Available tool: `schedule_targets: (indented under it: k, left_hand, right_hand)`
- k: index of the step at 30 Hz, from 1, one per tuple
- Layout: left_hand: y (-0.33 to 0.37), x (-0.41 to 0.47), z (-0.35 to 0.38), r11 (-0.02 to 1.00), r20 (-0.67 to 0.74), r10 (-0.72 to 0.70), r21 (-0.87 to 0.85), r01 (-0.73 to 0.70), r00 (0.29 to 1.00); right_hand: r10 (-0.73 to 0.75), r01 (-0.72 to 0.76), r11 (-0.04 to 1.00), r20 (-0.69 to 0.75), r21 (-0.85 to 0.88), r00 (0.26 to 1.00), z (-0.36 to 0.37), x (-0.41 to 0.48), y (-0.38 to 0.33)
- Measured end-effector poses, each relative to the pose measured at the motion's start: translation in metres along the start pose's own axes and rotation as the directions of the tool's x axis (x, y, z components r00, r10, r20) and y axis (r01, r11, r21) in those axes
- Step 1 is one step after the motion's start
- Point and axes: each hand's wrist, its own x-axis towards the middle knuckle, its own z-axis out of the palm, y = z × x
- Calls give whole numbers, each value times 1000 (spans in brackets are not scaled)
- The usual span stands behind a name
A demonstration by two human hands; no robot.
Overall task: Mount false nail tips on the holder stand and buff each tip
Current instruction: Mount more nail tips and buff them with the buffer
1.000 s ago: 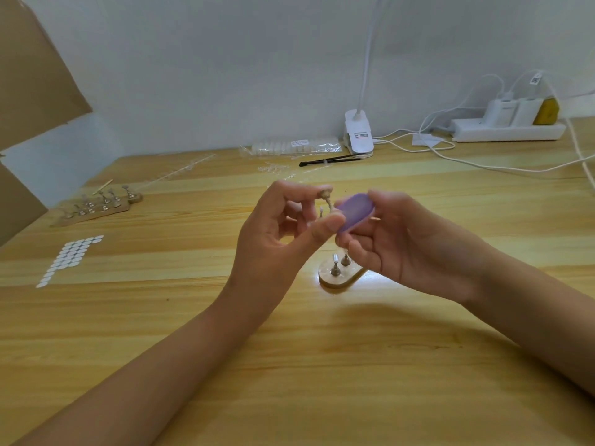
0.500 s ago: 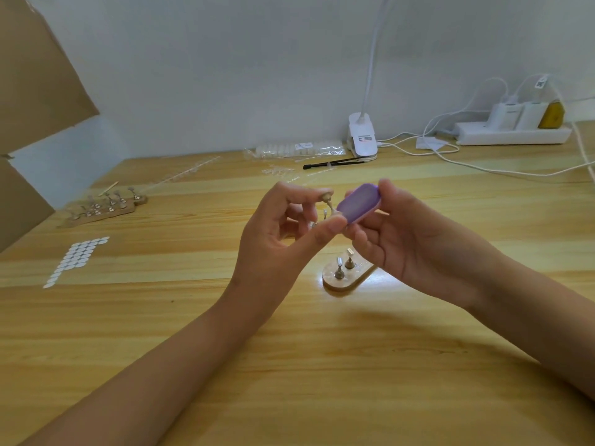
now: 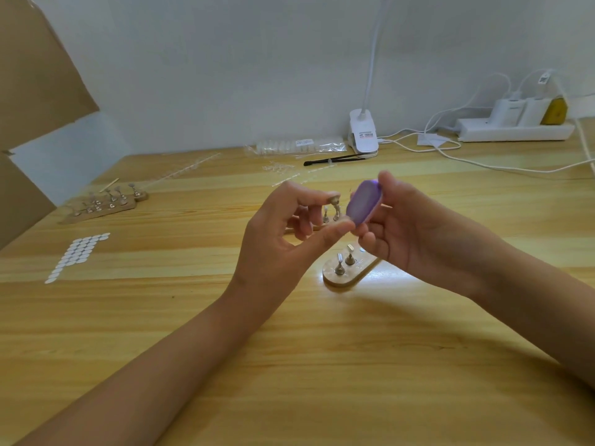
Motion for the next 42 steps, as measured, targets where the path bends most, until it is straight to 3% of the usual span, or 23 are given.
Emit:
schedule_targets:
  k: [4, 8, 11, 15, 18, 20, 29, 35, 42]
  left_hand:
    - [0, 1, -5, 981, 67, 131, 137, -140, 989]
    - [0, 2, -7, 981, 44, 144, 127, -148, 989]
    - [0, 2, -6, 983, 57, 127, 126, -133, 990]
    - [0, 1, -4, 993, 50, 81, 85, -85, 995]
    - [1, 1, -3, 994, 64, 83, 70, -87, 995]
    - [2, 1, -3, 996, 60, 71, 59, -74, 996]
    - [4, -1, 0, 999, 97, 41, 14, -43, 994]
    - [2, -4, 4, 999, 189, 43, 13, -46, 981]
    - [3, -2, 4, 998, 193, -61, -7, 64, 979]
  right_hand:
    - [13, -20, 966, -32, -259, 999, -1, -2, 0]
    - [-29, 34, 976, 29, -217, 999, -1, -5, -4]
    - [20, -11, 958, 29, -288, 999, -2, -4, -5]
    - [9, -4, 980, 26, -201, 1000, -3, -3, -7]
    - [82, -61, 948, 55, -314, 995, -2, -4, -5]
    - [114, -87, 949, 73, -301, 991, -2, -4, -3]
    - [84, -61, 968, 86, -244, 993, -2, -6, -10]
    - [94, -53, 935, 102, -351, 990, -3, -9, -16]
    - [-32, 55, 871, 56, -488, 998, -1, -10, -15]
